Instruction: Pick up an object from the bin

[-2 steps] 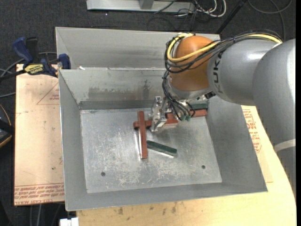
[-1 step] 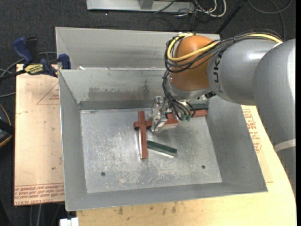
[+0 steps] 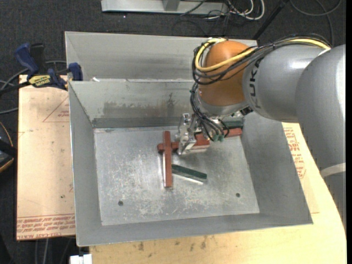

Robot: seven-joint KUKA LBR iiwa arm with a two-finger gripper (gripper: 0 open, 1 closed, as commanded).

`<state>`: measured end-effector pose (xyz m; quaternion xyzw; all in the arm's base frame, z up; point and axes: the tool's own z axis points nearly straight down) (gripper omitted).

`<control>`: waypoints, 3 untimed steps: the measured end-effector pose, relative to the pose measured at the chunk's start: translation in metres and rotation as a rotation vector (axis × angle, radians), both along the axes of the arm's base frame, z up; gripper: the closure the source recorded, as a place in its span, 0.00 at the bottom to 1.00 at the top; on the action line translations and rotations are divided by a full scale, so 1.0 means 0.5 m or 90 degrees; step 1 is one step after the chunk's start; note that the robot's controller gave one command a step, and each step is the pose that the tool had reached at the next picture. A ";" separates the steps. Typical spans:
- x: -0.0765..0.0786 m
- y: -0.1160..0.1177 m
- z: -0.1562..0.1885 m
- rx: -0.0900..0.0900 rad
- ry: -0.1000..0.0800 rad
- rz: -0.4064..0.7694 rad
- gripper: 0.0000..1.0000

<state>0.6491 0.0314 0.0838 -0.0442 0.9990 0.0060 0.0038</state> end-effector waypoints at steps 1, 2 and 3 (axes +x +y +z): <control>-0.003 -0.001 0.015 -0.003 0.006 0.000 1.00; -0.005 -0.003 0.046 -0.005 0.008 0.000 1.00; -0.004 -0.005 0.093 -0.007 0.007 -0.001 1.00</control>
Offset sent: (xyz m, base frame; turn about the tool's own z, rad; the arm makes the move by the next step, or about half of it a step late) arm 0.0000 -0.0001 0.1054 0.0000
